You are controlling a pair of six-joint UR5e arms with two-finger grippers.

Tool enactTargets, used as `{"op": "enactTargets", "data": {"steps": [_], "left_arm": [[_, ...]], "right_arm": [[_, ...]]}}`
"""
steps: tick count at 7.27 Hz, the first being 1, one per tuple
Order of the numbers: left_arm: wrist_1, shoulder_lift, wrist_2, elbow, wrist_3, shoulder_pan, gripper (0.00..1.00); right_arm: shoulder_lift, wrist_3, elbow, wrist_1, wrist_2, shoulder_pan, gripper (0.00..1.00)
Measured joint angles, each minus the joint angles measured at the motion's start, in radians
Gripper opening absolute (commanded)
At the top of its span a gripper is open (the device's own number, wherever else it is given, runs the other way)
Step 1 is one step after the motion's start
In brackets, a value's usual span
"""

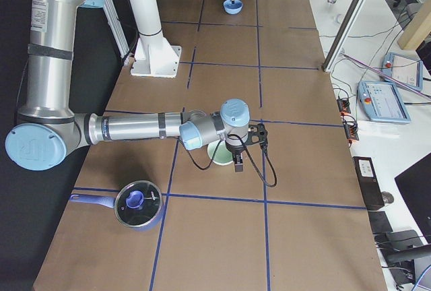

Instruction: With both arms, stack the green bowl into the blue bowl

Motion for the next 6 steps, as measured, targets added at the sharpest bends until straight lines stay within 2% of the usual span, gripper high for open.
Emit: {"op": "enactTargets", "data": {"steps": [1, 4, 6], "left_arm": [[0.000, 0.000, 0.001, 0.001, -0.003, 0.006, 0.01], [0.002, -0.009, -0.010, -0.013, -0.004, 0.008, 0.00], [0.087, -0.056, -0.039, -0.074, -0.030, 0.007, 0.00]], "right_arm": [[0.000, 0.002, 0.000, 0.000, 0.000, 0.000, 1.00], [0.000, 0.007, 0.000, 0.000, 0.001, 0.000, 1.00], [-0.002, 0.007, 0.002, 0.000, 0.002, 0.000, 1.00]]}}
